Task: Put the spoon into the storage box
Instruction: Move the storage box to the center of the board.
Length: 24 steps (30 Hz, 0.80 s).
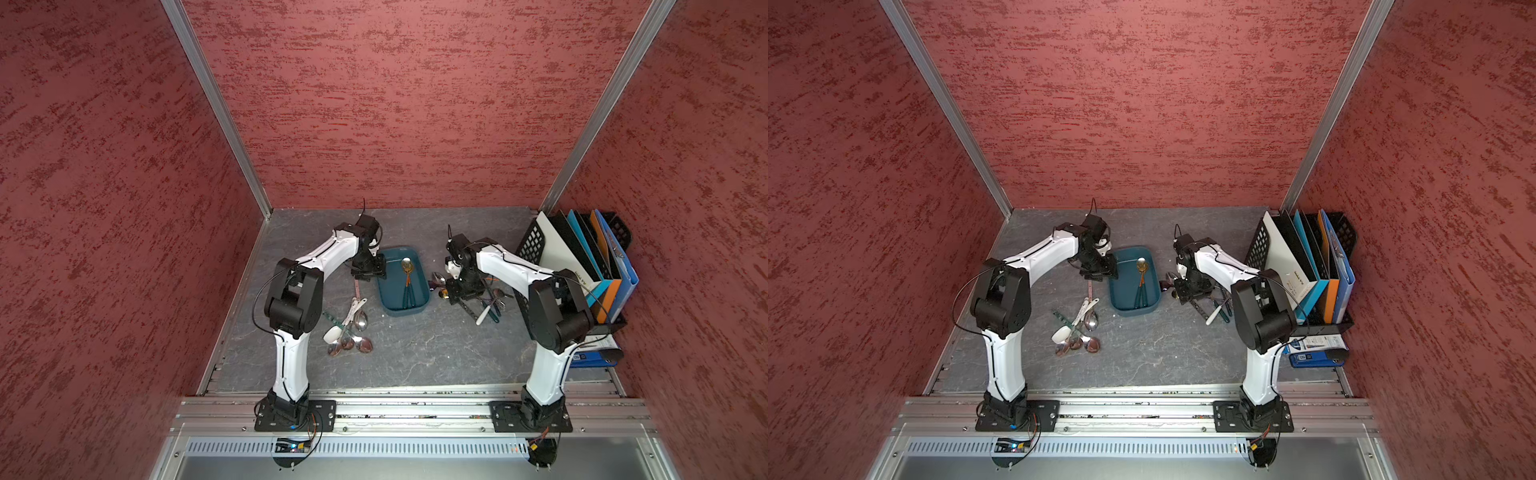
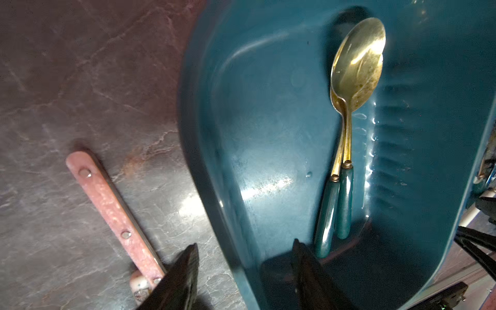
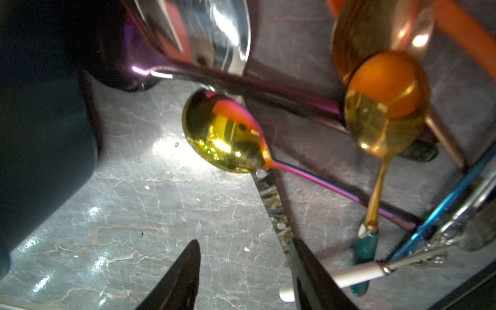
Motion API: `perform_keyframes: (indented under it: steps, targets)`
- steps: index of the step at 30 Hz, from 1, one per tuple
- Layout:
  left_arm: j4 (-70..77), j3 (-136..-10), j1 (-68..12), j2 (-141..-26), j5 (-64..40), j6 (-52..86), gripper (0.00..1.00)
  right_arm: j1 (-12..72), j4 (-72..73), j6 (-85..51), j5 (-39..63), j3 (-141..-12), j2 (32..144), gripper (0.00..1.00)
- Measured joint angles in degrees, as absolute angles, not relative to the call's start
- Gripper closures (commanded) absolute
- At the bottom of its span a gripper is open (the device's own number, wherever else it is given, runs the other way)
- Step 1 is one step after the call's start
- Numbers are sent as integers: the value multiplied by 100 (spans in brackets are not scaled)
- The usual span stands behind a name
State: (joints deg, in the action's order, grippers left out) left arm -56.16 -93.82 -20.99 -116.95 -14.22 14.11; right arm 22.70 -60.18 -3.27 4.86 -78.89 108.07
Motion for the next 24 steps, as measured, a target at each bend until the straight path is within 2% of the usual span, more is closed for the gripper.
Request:
perform_keyframes:
  steps: [15, 24]
  targets:
    - [-5684, -9389, -1739, -11764, -1385, 1179, 50, 2272, -5811, -408, 574, -7491, 10674, 47]
    - [-5651, -9397, -1699, -11775, -1448, 1046, 48, 2233, -5780, -242, 425, -7529, 10674, 49]
